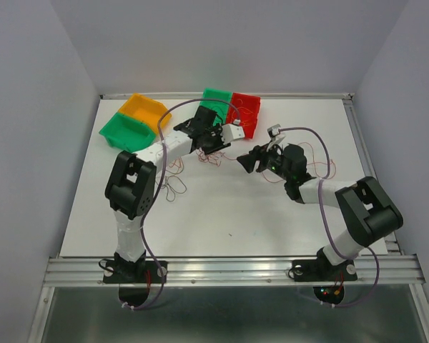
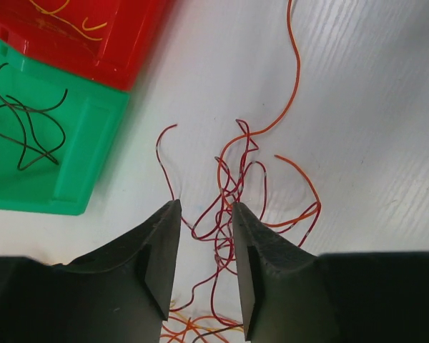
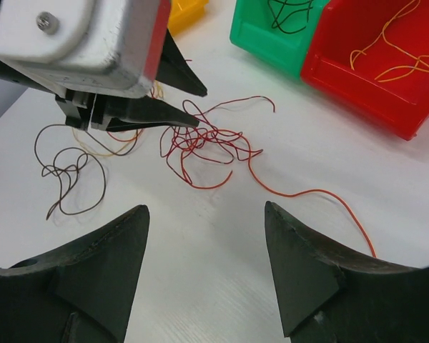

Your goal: Untangle the cables

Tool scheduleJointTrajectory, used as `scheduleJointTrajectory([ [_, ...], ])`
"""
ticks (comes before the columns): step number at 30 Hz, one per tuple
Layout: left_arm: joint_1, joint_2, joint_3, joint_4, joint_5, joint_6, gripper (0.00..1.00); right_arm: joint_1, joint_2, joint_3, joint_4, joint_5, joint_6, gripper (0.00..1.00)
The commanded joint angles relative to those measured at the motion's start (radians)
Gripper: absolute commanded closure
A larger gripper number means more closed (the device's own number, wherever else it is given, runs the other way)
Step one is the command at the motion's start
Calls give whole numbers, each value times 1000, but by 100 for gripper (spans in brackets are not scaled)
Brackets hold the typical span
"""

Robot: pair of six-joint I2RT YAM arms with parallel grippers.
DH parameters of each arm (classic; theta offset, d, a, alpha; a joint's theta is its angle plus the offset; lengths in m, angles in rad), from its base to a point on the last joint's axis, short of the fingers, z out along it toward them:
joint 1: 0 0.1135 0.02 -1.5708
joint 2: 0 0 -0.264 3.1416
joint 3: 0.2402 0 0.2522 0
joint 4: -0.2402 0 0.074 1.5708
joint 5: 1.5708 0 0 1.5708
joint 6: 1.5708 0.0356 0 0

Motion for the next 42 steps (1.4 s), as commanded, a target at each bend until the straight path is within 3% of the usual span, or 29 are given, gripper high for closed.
scheduleJointTrajectory([
  [1,-8,11,59,21,-29,24,60,2,-55,7,19,14,-19,30],
  [2,-8,17,65,17,-35,27,66,2,-60,7,18,19,-22,30],
  [4,-8,29,65,13,-51,28,67,2,-63,5,19,20,-24,30],
  [11,-6,-9,5,35,-74,51,59,2,-60,4,16,20,-24,30],
  [18,-3,9,11,29,-94,59,60,2,-57,5,16,17,-21,30],
  [21,-3,34,19,29,-104,58,75,4,-60,2,18,20,-19,30],
  [24,-3,40,37,30,-115,48,100,2,-56,4,16,16,-19,30],
  [35,-17,-173,46,-92,46,-19,100,2,50,54,123,-139,-59,28],
  [42,-67,-386,-24,-137,11,-16,100,1,92,79,254,-221,-116,25],
])
